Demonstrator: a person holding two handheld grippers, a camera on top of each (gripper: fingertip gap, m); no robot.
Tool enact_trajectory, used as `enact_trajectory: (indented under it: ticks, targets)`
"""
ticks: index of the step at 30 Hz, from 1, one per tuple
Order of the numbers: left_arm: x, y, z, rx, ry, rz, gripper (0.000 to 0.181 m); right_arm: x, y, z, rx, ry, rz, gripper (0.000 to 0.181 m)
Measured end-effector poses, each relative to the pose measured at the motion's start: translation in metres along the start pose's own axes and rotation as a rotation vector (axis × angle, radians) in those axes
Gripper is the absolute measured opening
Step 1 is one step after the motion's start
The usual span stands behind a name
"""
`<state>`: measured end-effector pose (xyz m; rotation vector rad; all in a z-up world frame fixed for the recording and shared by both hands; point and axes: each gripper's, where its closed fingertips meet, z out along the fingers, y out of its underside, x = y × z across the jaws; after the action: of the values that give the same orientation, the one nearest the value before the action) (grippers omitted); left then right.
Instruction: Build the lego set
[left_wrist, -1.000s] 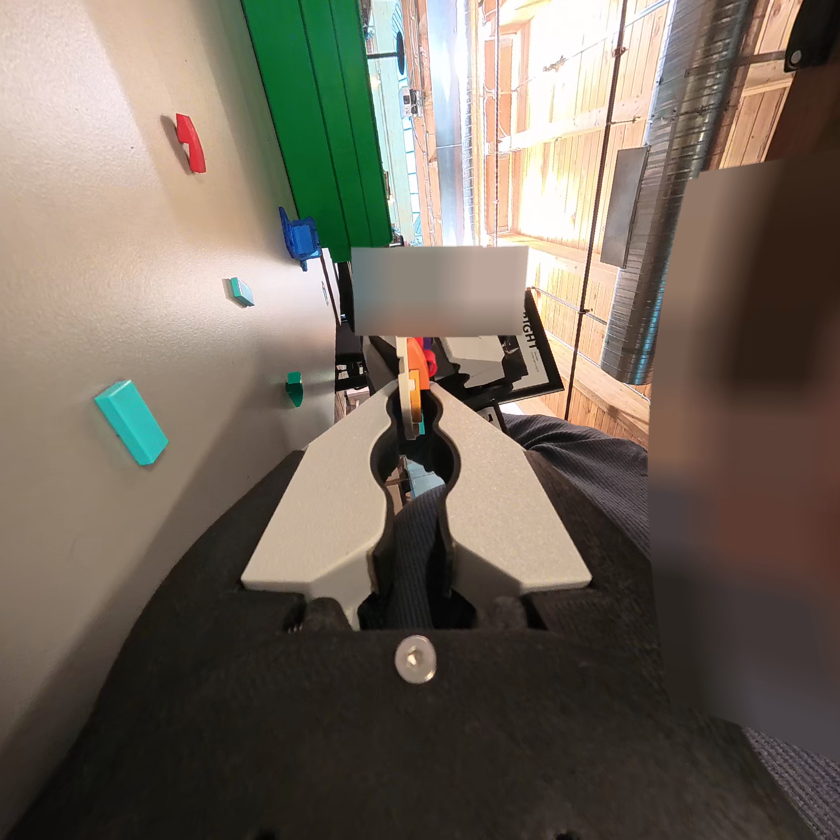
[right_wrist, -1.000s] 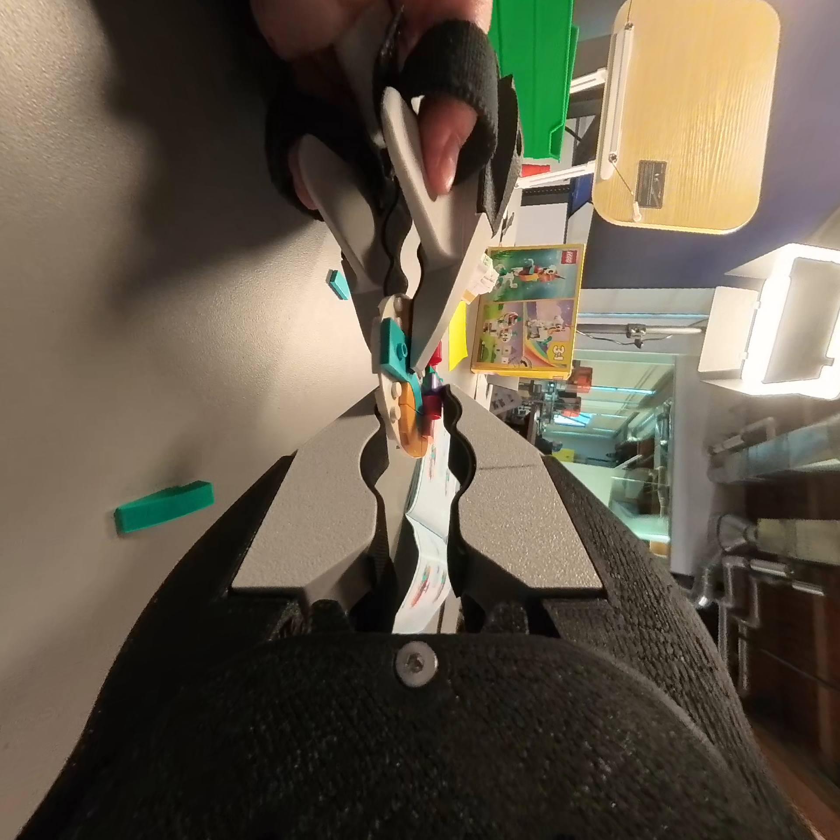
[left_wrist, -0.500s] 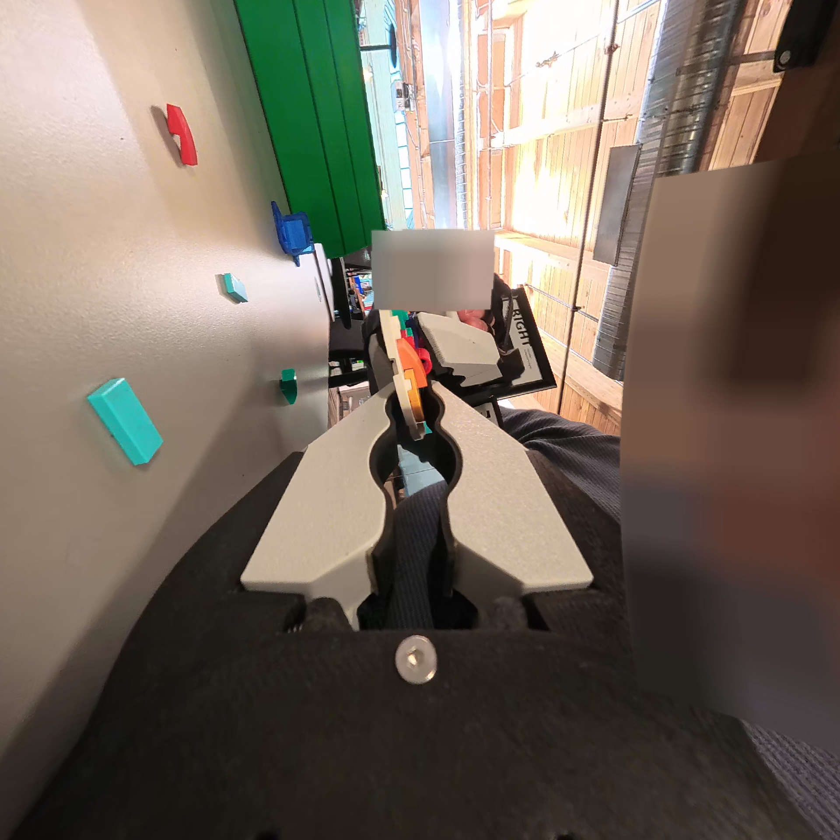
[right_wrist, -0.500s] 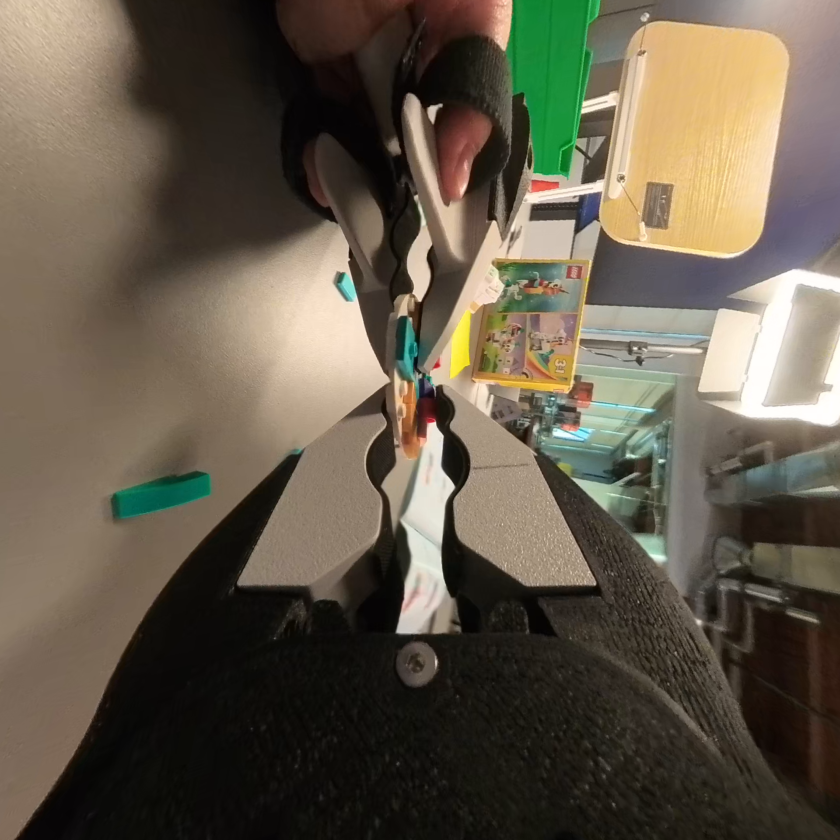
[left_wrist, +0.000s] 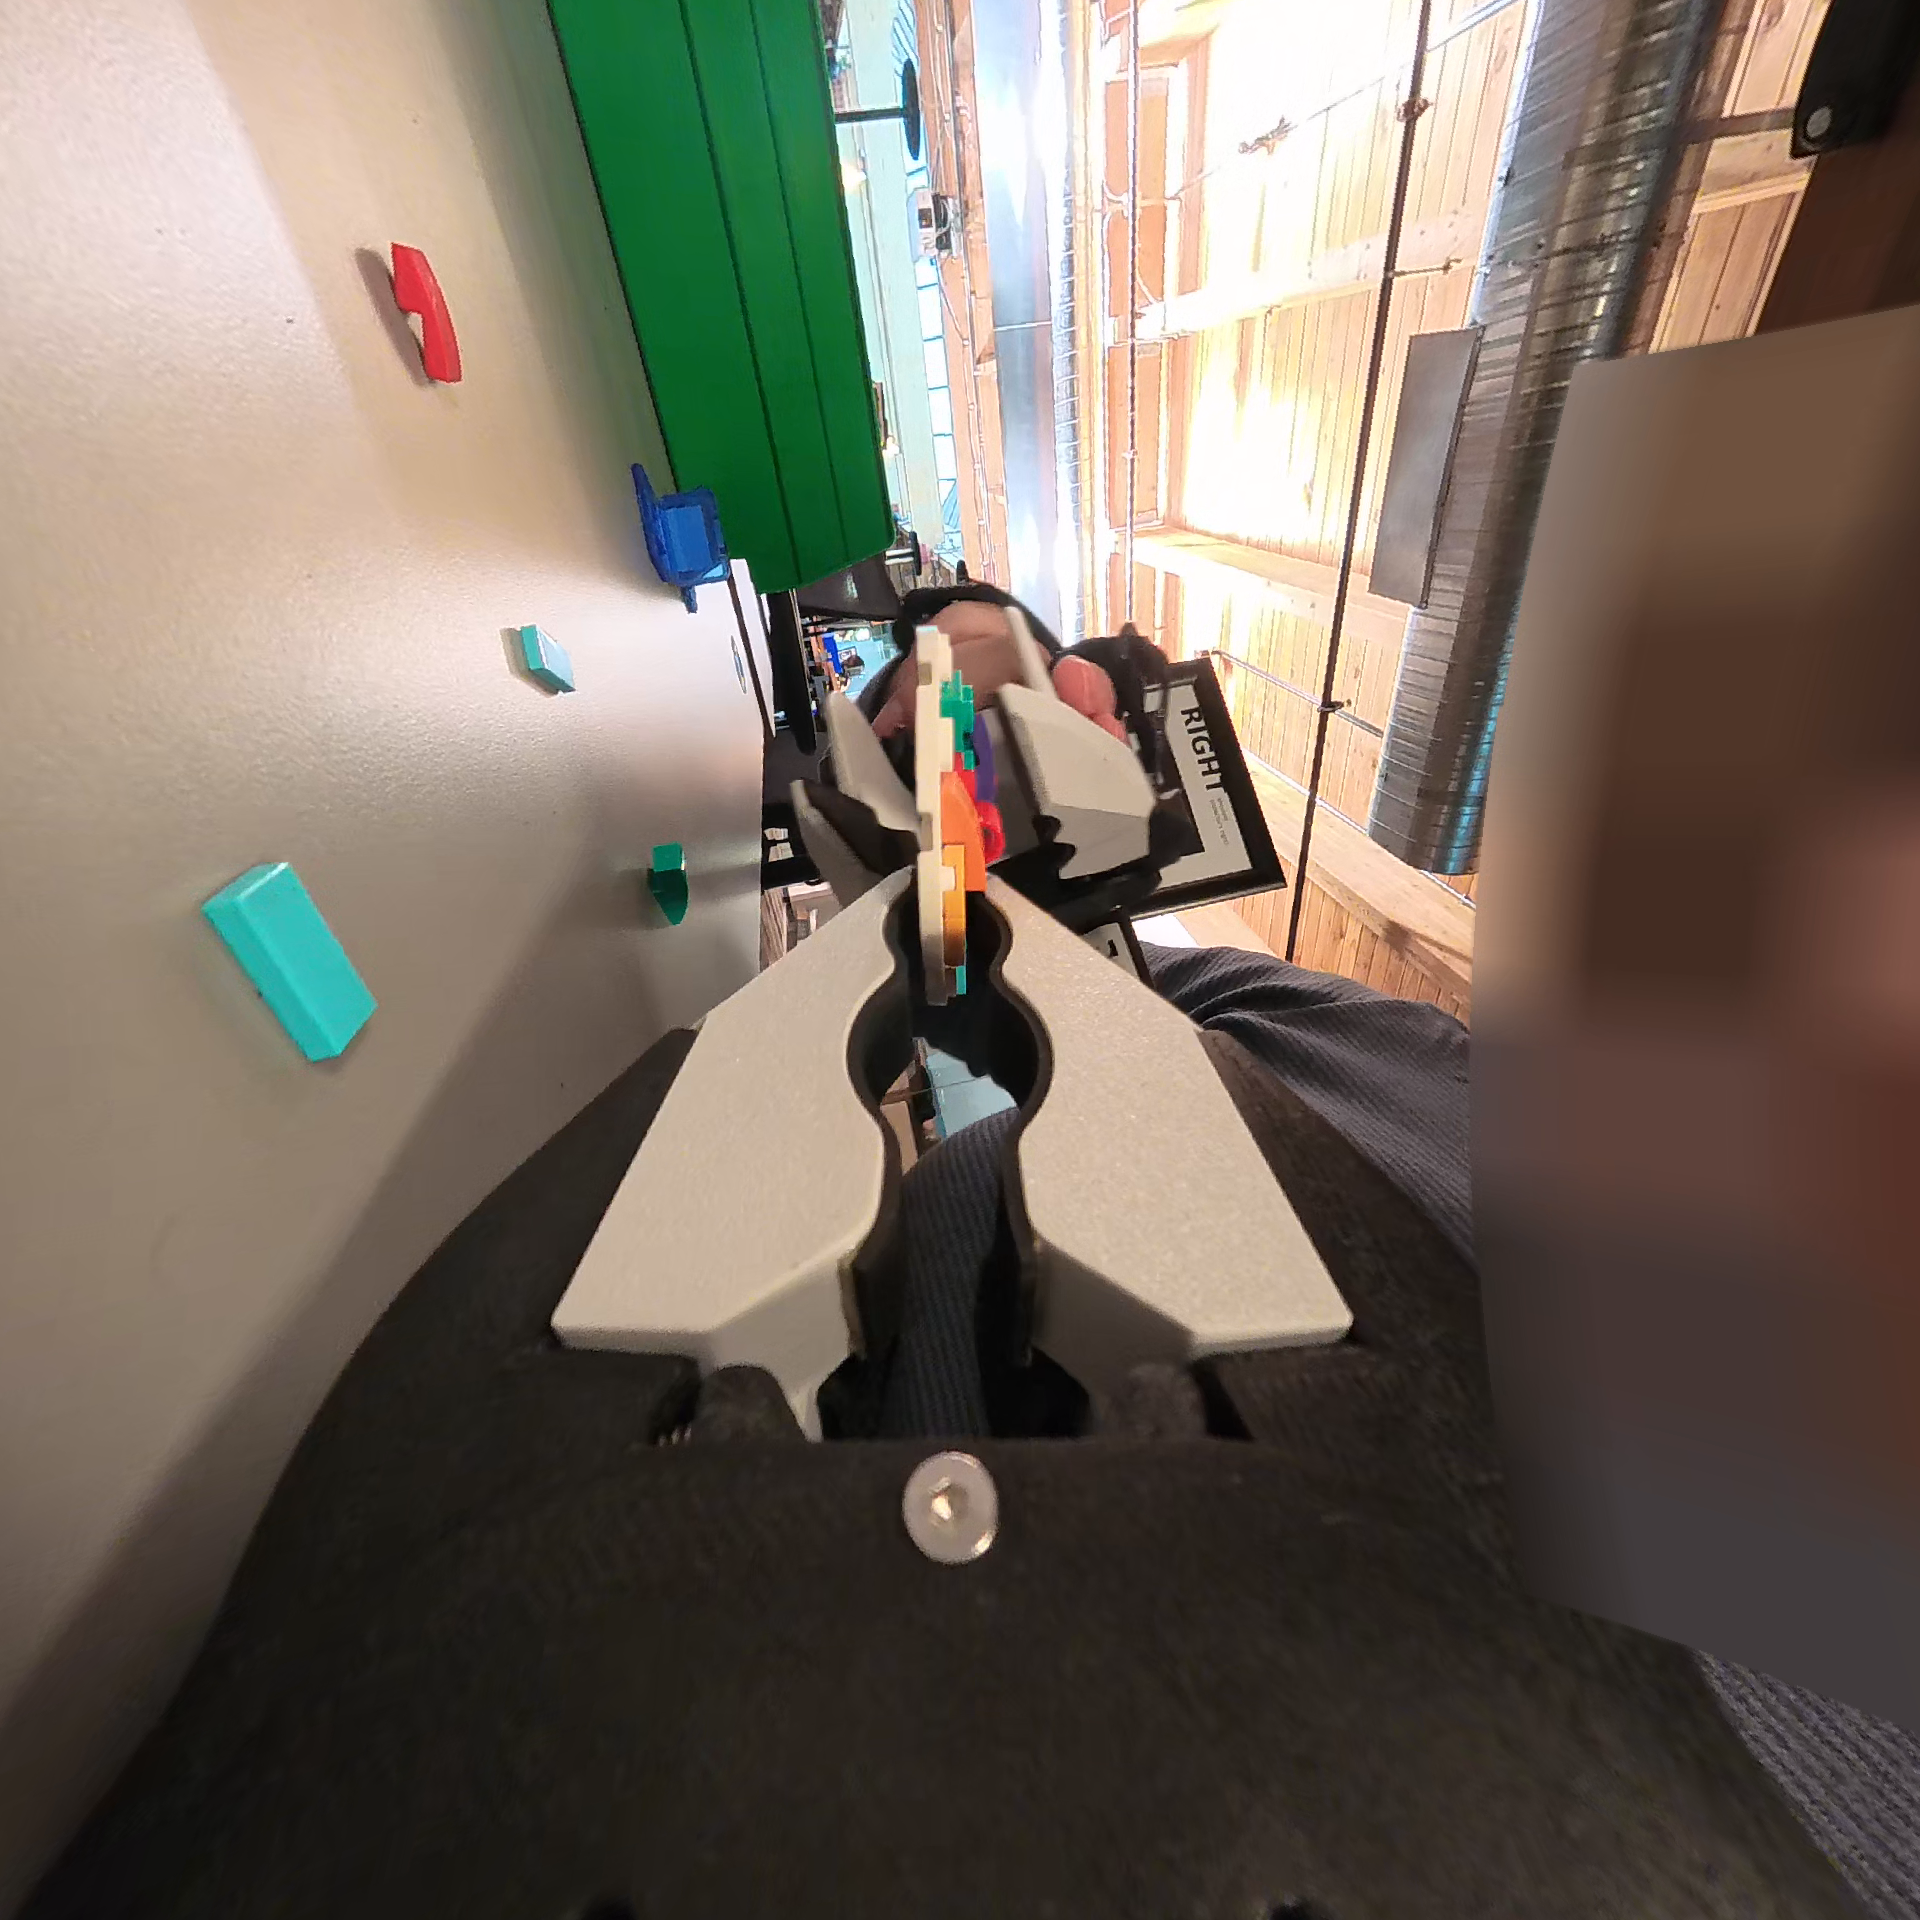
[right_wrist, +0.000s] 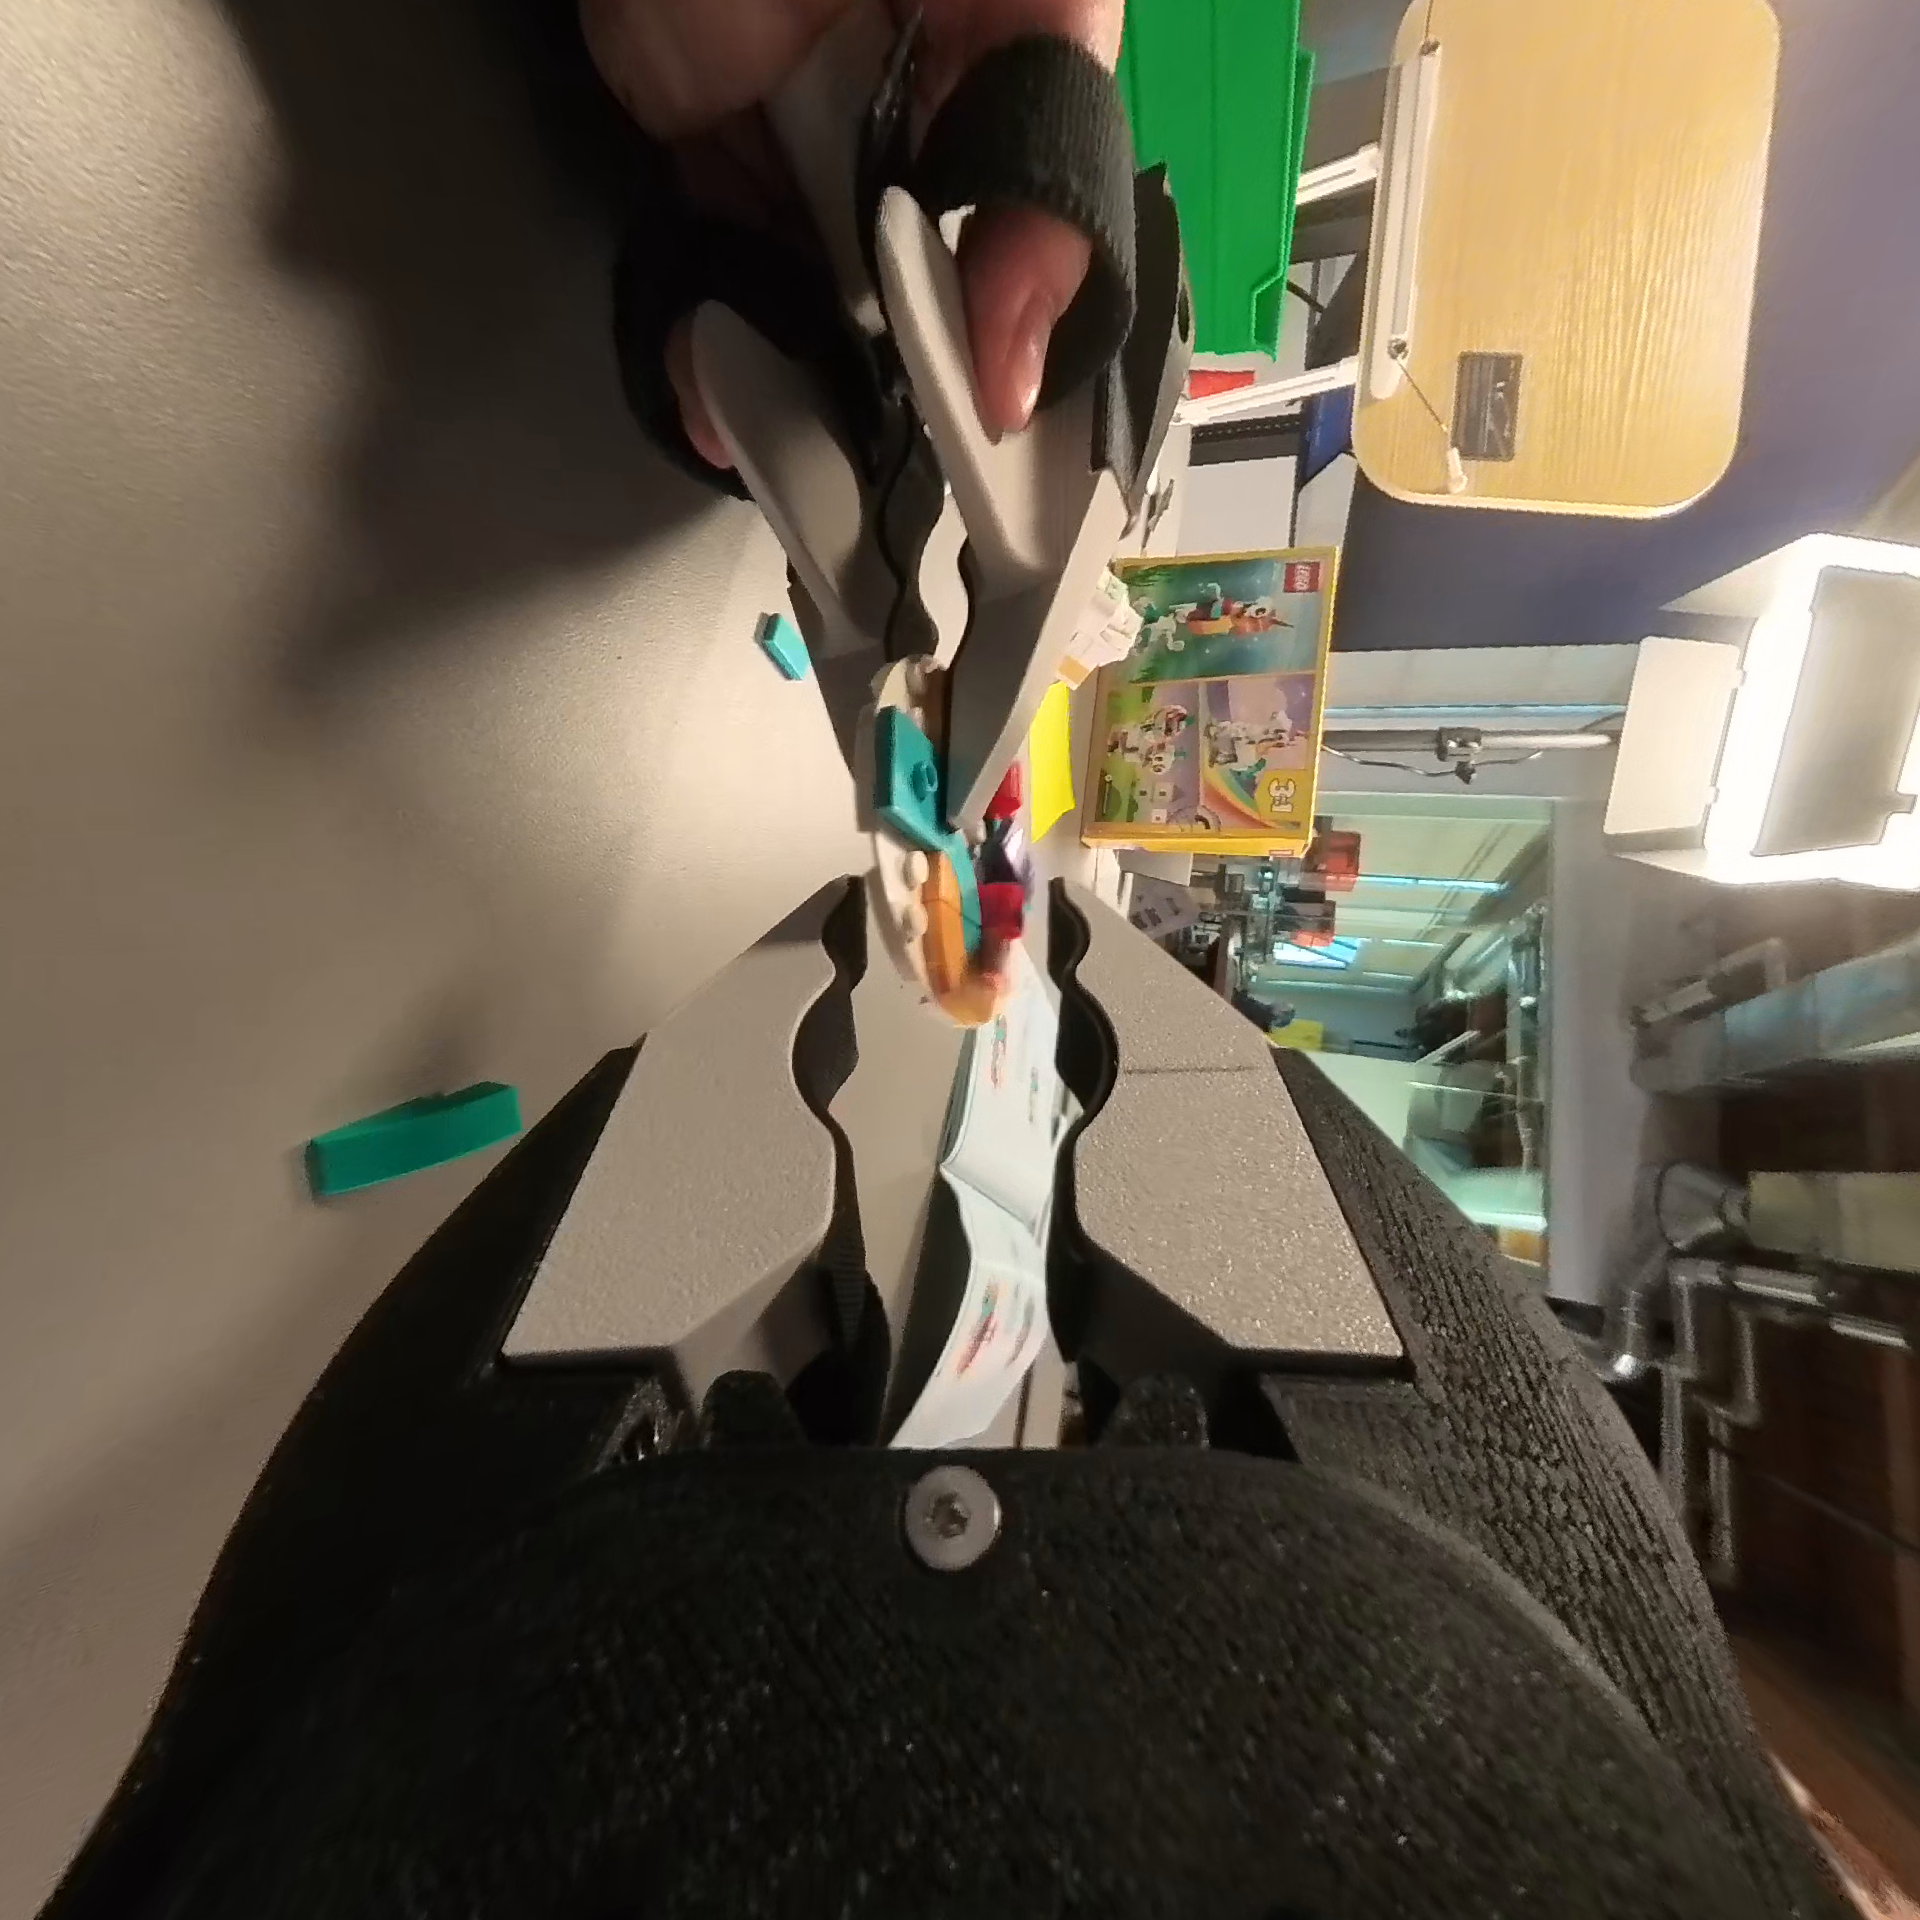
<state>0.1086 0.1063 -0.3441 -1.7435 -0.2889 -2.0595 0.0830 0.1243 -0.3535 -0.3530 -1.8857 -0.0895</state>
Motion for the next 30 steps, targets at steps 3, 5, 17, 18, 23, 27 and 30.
enact_trajectory:
  ticks: [3, 5, 17, 18, 23, 27, 30]
  targets:
    - [-0.002, 0.0, 0.0, -0.002, -0.012, -0.001, 0.005, 0.002, -0.003, 0.001, 0.01, 0.003, -0.014, 0.035]
    - [-0.002, -0.001, 0.0, 0.003, -0.015, -0.004, 0.004, 0.0, -0.007, 0.001, 0.015, -0.001, -0.023, 0.035]
    - [-0.005, 0.002, 0.001, -0.008, -0.037, 0.009, 0.005, -0.013, -0.008, -0.001, -0.011, -0.109, -0.061, 0.028]
    - [-0.005, 0.002, 0.001, -0.01, -0.038, 0.011, 0.005, -0.013, -0.008, -0.001, -0.011, -0.109, -0.059, 0.028]
    - [-0.005, 0.002, 0.001, -0.008, -0.037, 0.014, 0.005, -0.008, -0.005, -0.001, -0.014, -0.084, -0.026, 0.036]
    - [-0.004, 0.001, 0.001, -0.006, -0.033, 0.016, 0.005, 0.002, 0.004, -0.01, 0.029, -0.048, 0.134, 0.041]
    - [-0.003, 0.001, 0.001, -0.004, -0.027, 0.018, 0.005, 0.008, 0.014, -0.019, 0.085, -0.05, 0.41, 0.044]
